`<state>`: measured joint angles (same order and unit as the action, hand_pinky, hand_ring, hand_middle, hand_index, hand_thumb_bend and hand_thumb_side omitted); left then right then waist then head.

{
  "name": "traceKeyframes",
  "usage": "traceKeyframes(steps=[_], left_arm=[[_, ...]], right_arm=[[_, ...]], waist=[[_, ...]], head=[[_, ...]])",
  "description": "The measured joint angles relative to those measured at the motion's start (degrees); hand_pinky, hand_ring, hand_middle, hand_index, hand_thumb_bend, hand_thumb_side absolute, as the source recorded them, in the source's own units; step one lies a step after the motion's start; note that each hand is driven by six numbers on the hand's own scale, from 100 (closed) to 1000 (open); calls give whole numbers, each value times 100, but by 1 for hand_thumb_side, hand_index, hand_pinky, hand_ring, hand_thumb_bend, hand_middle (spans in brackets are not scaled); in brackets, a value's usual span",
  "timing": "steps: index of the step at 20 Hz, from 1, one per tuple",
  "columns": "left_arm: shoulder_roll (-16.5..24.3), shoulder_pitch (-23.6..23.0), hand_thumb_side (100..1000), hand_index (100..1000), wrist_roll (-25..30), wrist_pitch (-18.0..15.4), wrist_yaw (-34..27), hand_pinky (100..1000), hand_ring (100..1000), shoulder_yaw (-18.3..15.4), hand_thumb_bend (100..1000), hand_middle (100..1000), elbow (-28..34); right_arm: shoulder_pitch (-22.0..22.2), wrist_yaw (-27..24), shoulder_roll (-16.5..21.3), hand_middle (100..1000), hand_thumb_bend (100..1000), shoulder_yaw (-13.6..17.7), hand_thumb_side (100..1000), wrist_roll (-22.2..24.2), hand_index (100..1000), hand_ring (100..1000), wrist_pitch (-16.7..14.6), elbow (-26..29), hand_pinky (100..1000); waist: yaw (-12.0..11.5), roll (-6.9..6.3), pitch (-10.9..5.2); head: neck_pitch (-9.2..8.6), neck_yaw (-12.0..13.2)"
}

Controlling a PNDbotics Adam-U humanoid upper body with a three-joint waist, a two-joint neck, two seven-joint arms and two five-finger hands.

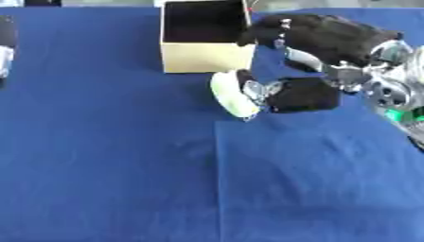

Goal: Pick up objects on the table and place them in the box.

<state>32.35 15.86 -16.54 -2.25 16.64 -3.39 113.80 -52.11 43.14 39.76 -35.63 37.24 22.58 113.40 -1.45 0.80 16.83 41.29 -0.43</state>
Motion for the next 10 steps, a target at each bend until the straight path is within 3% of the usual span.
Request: traceKeyframes(steps=[10], left_arm=[[0, 0, 551, 736, 3, 1, -7, 409, 579, 0, 383, 575, 0]], right_arm=[[-93, -49, -3, 897, 100, -48, 1000, 186, 981, 966, 159, 3, 955]], waist=[[0, 3, 43]], head=[[-3, -32]])
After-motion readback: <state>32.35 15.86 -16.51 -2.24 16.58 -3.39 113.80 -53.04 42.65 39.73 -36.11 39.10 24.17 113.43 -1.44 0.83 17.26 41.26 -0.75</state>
